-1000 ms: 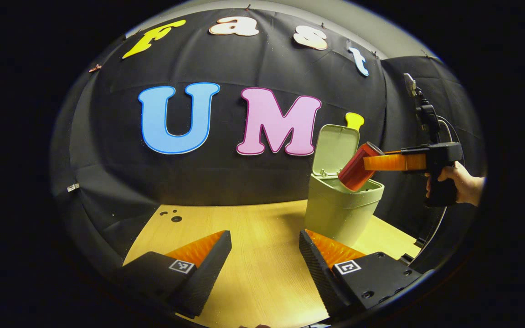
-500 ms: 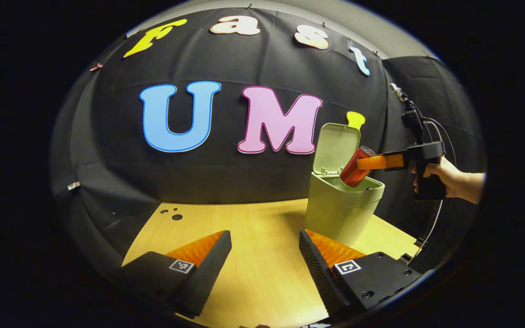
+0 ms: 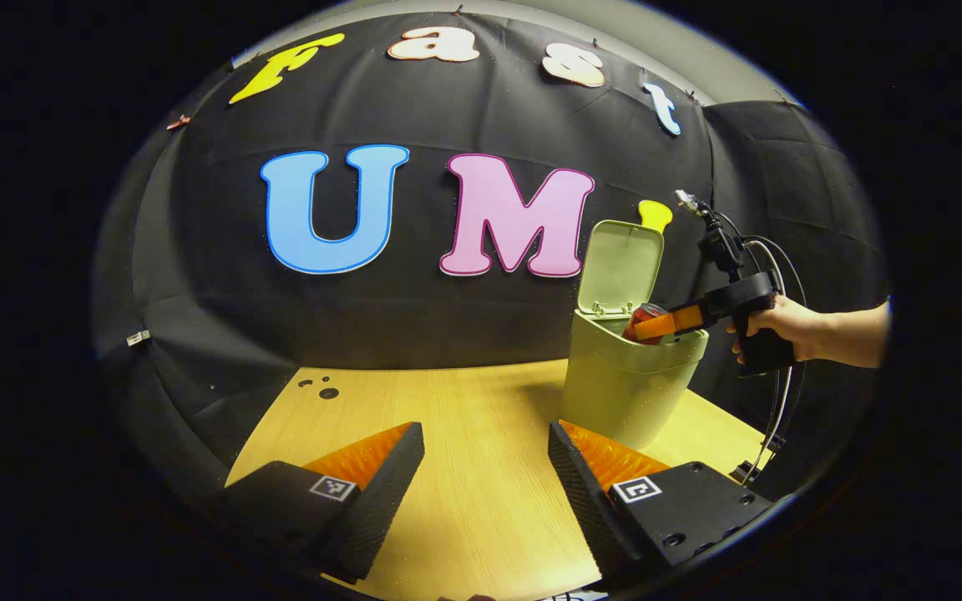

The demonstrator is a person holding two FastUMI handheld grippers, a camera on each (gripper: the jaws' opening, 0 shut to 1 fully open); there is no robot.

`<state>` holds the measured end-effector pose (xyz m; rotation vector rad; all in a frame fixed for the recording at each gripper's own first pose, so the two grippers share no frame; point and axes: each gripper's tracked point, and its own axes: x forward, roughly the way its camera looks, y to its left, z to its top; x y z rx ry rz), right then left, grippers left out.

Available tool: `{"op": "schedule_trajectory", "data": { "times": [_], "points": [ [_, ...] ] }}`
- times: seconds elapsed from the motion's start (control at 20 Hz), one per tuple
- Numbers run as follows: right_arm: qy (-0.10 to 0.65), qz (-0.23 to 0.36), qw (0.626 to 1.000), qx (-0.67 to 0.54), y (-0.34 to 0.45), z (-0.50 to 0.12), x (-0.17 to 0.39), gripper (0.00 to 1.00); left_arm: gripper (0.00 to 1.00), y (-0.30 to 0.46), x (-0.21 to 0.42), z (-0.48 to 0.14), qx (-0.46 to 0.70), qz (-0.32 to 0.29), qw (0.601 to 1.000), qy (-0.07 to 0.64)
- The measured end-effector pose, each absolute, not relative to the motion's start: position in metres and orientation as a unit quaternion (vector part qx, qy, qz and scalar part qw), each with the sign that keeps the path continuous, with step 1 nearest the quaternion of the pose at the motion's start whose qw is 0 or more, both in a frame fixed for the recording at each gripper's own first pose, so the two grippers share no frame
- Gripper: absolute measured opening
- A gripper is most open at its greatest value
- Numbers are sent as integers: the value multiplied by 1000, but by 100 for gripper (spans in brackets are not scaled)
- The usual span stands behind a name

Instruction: Press the lid of the desktop garbage bin to open it, pick up the crumpled paper on the desktop and throw it into the bin, then pick up the pop can on the desktop and drop it into the bin, and finally close the garbage bin lid.

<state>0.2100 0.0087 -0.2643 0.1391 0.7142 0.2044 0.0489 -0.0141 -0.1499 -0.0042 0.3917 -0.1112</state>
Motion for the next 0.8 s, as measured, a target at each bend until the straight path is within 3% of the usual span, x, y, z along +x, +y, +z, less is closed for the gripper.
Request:
{"op": "schedule_trajectory", "data": {
  "times": [0.8],
  "points": [
    [393, 93, 910, 94, 8, -286, 215, 85, 95, -6, 56, -153, -5, -46, 979, 197]
  ]
}}
